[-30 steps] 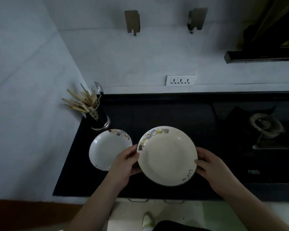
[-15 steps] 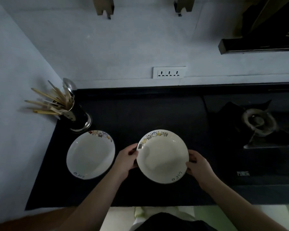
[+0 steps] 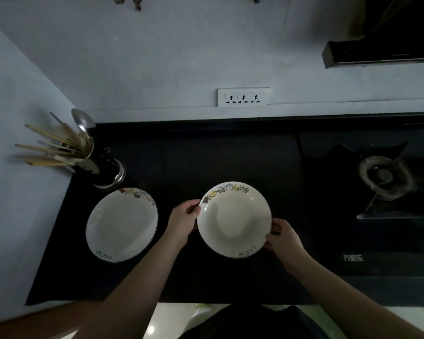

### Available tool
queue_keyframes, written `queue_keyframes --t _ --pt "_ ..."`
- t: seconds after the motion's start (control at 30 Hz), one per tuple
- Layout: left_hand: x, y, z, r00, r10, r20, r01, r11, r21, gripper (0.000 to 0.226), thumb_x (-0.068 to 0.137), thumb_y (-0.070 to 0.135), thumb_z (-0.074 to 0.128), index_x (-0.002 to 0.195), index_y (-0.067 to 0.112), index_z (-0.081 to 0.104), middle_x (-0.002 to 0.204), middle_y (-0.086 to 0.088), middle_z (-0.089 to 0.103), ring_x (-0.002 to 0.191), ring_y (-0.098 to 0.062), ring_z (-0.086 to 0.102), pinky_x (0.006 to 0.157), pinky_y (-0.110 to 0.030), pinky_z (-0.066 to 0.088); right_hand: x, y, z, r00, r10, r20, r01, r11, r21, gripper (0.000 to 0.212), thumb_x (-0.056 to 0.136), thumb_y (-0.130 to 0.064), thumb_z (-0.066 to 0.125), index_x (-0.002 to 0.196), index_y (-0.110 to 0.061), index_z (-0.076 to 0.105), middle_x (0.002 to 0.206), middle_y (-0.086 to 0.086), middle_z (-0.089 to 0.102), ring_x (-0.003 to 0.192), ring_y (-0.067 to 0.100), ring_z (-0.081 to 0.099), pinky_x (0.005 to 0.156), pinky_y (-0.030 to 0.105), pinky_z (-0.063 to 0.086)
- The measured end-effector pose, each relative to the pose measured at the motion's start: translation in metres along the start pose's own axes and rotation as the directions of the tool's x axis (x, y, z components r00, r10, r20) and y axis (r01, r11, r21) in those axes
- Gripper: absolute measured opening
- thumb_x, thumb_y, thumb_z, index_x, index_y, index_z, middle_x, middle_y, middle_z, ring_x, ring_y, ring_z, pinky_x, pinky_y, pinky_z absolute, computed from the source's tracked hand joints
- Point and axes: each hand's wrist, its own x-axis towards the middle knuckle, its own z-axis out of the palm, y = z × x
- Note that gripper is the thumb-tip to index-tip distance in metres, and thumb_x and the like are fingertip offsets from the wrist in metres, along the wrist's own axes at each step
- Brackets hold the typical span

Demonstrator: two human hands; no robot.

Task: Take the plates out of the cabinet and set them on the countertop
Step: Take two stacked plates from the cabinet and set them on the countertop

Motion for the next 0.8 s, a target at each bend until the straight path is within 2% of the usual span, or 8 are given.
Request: queue_keyframes --t 0.13,0.3,0.47,0.57,0.67,0.73,0.8 --pt "0.007 -0.002 0.001 1.000 0.013 0.005 -0.013 0.999 0.030 0.026 0.095 0.013 0.060 0.102 0.036 0.069 0.110 0.008 0.068 0.101 -0.011 0.065 0.087 -0.041 0.058 -0.001 0.001 -0.001 0.999 0.034 0.029 -0.035 0.998 0.052 0.051 0.083 -0.004 0.068 0.128 -0.018 0.048 0.100 -0.006 0.057 0.090 0.017 0.062 0.070 0.033 0.058" --pt "0.013 -0.004 0.003 0.999 0.017 0.028 -0.021 0.991 0.135 0.027 0.096 0.016 0.058 0.118 0.030 0.067 0.112 0.010 0.067 0.101 -0.008 0.063 0.090 -0.040 0.056 0.000 0.008 -0.002 0.997 0.058 0.058 -0.062 0.996 0.069 0.051 0.081 -0.004 0.070 0.126 -0.016 0.049 0.108 0.000 0.059 0.096 0.021 0.064 0.081 0.043 0.059" --pt "0.016 -0.002 0.006 0.999 0.015 0.048 -0.024 0.981 0.192 0.029 0.096 0.017 0.057 0.122 0.030 0.064 0.108 0.015 0.064 0.102 -0.007 0.061 0.092 -0.039 0.055 0.001 0.010 -0.005 0.996 0.063 0.059 -0.068 0.993 0.092 0.051 0.080 -0.007 0.073 0.123 -0.017 0.049 0.107 -0.001 0.060 0.095 0.020 0.065 0.079 0.040 0.060" --pt "0.017 -0.001 0.009 0.998 0.030 0.058 -0.041 0.979 0.201 0.029 0.097 0.017 0.057 0.121 0.031 0.064 0.108 0.016 0.064 0.098 -0.002 0.060 0.081 -0.027 0.053 0.003 0.012 -0.006 0.996 0.077 0.054 -0.081 0.992 0.093 0.049 0.083 -0.006 0.069 0.126 -0.016 0.048 0.112 0.002 0.060 0.097 0.021 0.064 0.081 0.041 0.059" --pt "0.015 0.004 0.011 0.998 0.044 0.052 -0.054 0.976 0.212 0.027 0.096 0.020 0.057 0.103 0.045 0.065 0.097 0.024 0.062 0.091 0.004 0.058 0.065 -0.014 0.042 0.005 0.013 -0.006 0.996 0.088 0.030 -0.089 0.995 0.051 0.045 0.087 -0.012 0.066 0.128 -0.016 0.048 0.115 0.002 0.059 0.094 0.018 0.063 0.072 0.035 0.059" --pt "0.013 0.005 0.010 0.999 0.027 0.028 -0.032 0.979 0.199 0.023 0.096 0.026 0.056 0.102 0.047 0.065 0.097 0.026 0.060 0.089 0.006 0.057 0.064 -0.015 0.042 0.007 0.010 -0.007 0.996 0.084 0.001 -0.084 0.996 -0.020 0.042 0.088 -0.020 0.065 0.128 -0.018 0.049 0.109 0.000 0.060 0.088 0.015 0.063 0.063 0.029 0.055" --pt "0.011 0.002 0.008 1.000 0.003 -0.020 0.001 0.986 0.169 0.024 0.096 0.034 0.054 0.117 0.042 0.062 0.103 0.023 0.058 0.092 0.004 0.055 0.071 -0.021 0.046 0.012 0.004 -0.007 0.996 0.057 -0.062 -0.063 0.994 -0.091 0.041 0.090 -0.025 0.062 0.129 -0.020 0.050 0.101 -0.003 0.060 0.082 0.012 0.062 0.061 0.027 0.052"
